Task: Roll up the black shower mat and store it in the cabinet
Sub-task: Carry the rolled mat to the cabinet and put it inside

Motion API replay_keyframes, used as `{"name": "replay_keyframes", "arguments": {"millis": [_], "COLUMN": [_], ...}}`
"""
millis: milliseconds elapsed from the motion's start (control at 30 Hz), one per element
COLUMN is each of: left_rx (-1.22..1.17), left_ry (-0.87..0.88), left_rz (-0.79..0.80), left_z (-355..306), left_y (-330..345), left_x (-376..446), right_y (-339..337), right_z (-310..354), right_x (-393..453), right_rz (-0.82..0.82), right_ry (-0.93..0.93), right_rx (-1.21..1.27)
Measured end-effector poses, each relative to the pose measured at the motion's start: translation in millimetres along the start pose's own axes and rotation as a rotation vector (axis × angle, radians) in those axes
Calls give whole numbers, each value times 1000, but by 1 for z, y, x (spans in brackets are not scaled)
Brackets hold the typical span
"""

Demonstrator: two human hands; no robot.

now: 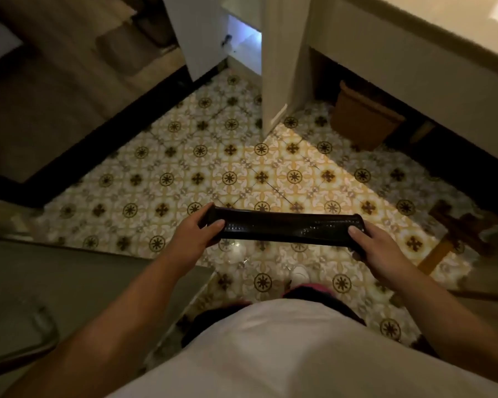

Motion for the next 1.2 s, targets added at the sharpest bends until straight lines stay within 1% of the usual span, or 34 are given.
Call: {"name": "replay_keyframes", "arguments": {"millis": [167,267,367,533,600,700,867,1067,1200], "left_rx": [-127,-210,-275,-352,-392,-409,-373,-405,-417], "left_ry": [-56,-79,-84,-87,-80,-93,-84,-90,-86], "left_rz": [-129,-197,-266,-345,-348,-330,-374,-471,-493], "left_z": [-19,-27,-35,-43,-47,-59,-85,-104,-115], "left_y": [16,17,8,-28,-50,-81,-128,-179,-209], "left_x": [28,45,65,115,140,177,215,255,292], "right_y": [-18,-14,2,53,75,108,160,224,267], "right_z": [59,94,123,166,182,207,251,284,301], "right_x": [75,114,155,221,245,279,328,385,444], "right_rz": [122,223,273,343,378,379,376,481,483], "right_ry": [-15,-33,-47,-79,-94,-114,-97,-73,-46], "right_rx": [-103,-140,-174,-220,-235,-254,-278,-306,-329]}}
Point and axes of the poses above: each hand's wrist, its own x-axis towards the middle knuckle, its own y-axis out of the palm, z = x × y, the point moved 1 cm from there along x, towards the middle knuckle, and after that the axes turned 8 degrees about x, right-handed, at the moved point
